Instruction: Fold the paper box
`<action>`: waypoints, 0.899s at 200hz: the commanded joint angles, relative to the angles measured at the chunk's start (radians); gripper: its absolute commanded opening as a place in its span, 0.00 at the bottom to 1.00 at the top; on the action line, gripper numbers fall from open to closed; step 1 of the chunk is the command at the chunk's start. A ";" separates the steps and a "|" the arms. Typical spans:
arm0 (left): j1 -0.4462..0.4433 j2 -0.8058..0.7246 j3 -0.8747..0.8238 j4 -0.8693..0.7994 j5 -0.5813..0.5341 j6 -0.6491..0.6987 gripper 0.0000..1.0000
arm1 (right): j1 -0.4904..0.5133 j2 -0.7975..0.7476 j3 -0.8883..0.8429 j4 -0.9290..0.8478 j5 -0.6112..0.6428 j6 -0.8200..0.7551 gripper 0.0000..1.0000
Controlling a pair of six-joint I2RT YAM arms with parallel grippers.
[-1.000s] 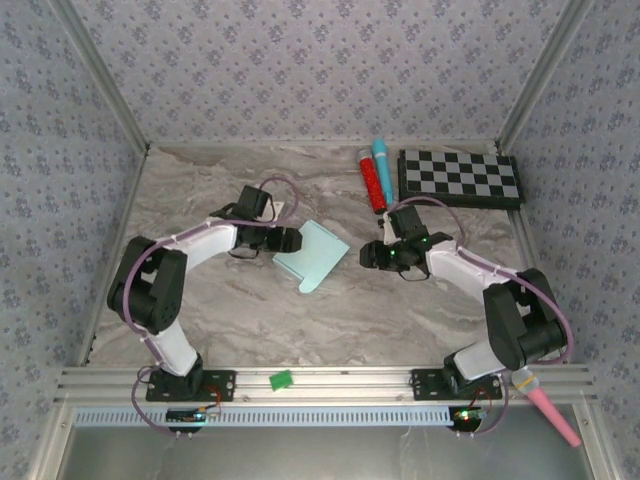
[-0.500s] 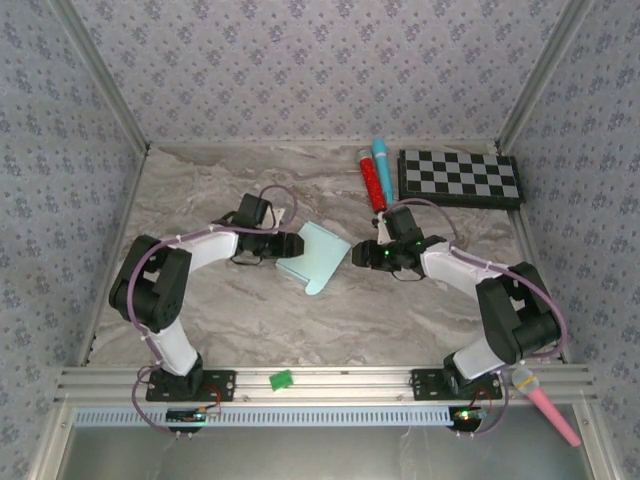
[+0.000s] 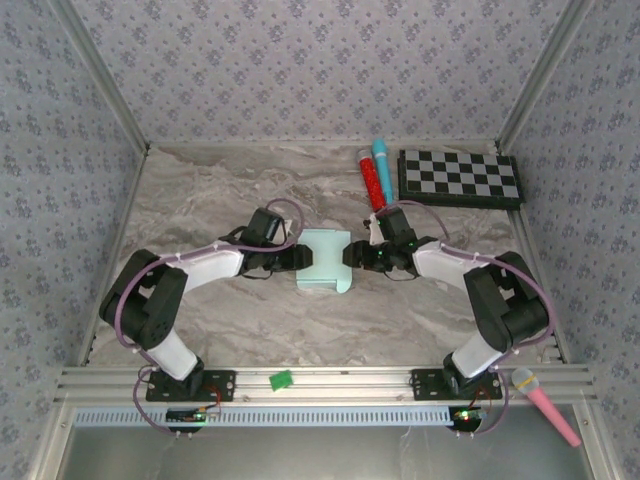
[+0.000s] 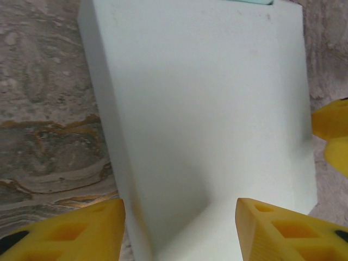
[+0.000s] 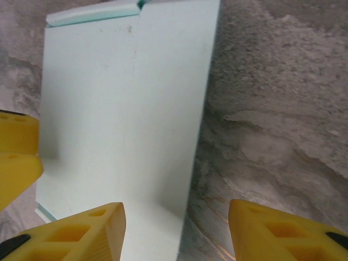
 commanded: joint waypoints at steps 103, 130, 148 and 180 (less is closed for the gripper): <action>0.015 0.001 0.038 0.032 -0.038 -0.002 0.46 | -0.029 0.140 0.036 0.188 -0.211 0.053 0.57; 0.016 0.023 0.048 0.039 -0.028 -0.006 0.43 | -0.028 0.158 0.039 0.215 -0.237 0.063 0.57; 0.016 0.038 0.054 0.049 -0.014 -0.009 0.41 | -0.029 0.170 0.039 0.247 -0.266 0.080 0.56; 0.017 0.054 0.058 0.055 -0.006 -0.012 0.39 | -0.025 0.181 0.042 0.259 -0.284 0.085 0.56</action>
